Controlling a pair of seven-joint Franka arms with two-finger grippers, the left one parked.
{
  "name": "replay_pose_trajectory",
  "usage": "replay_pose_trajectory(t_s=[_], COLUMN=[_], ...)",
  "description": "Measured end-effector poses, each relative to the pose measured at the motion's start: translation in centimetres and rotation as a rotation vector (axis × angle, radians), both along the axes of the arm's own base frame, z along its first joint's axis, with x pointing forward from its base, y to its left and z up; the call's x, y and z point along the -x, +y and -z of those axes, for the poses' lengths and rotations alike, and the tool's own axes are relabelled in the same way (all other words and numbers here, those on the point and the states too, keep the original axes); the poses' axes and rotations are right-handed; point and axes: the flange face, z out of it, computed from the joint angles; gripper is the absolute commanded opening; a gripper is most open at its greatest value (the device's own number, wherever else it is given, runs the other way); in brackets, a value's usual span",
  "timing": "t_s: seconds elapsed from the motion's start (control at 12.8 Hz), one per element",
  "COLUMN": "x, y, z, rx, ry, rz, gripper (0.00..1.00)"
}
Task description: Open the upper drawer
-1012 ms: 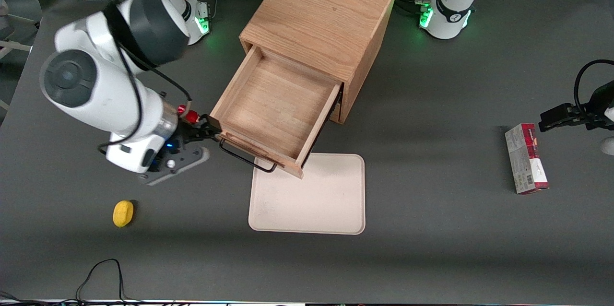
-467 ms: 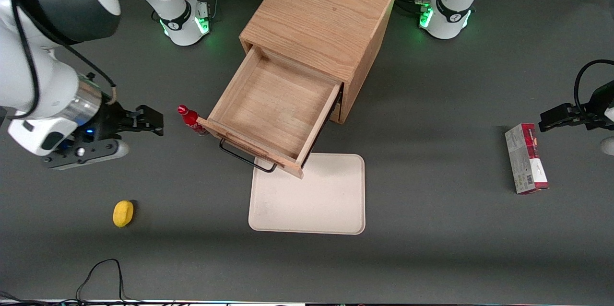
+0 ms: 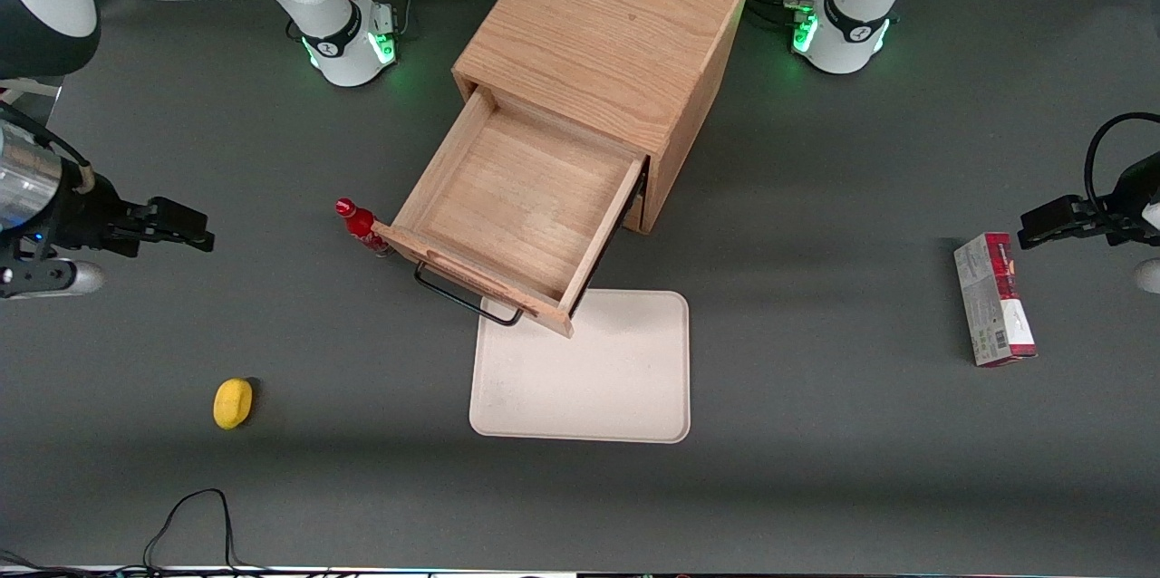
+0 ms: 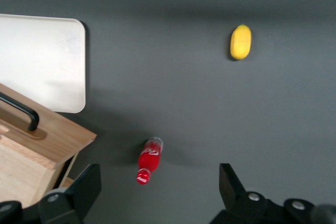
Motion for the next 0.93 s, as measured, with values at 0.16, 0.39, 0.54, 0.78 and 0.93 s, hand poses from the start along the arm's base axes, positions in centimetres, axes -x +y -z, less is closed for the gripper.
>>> replay_pose_trajectory(t_s=[0.16, 0.39, 0.54, 0.78, 0.93], x=[1.5, 2.5, 2.5, 2.4, 2.4], y=[-1.1, -2.6, -3.5, -4.9, -5.1], z=[0.3, 0.8, 0.9, 1.1, 1.0], rx=[-0.002, 0.000, 0.004, 0.009, 0.021], ry=[-0.023, -0.026, -0.029, -0.030, -0.032], rz=[0.008, -0.006, -0.020, -0.007, -0.007], gripper=[1.00, 1.00, 1.00, 1.00, 1.00])
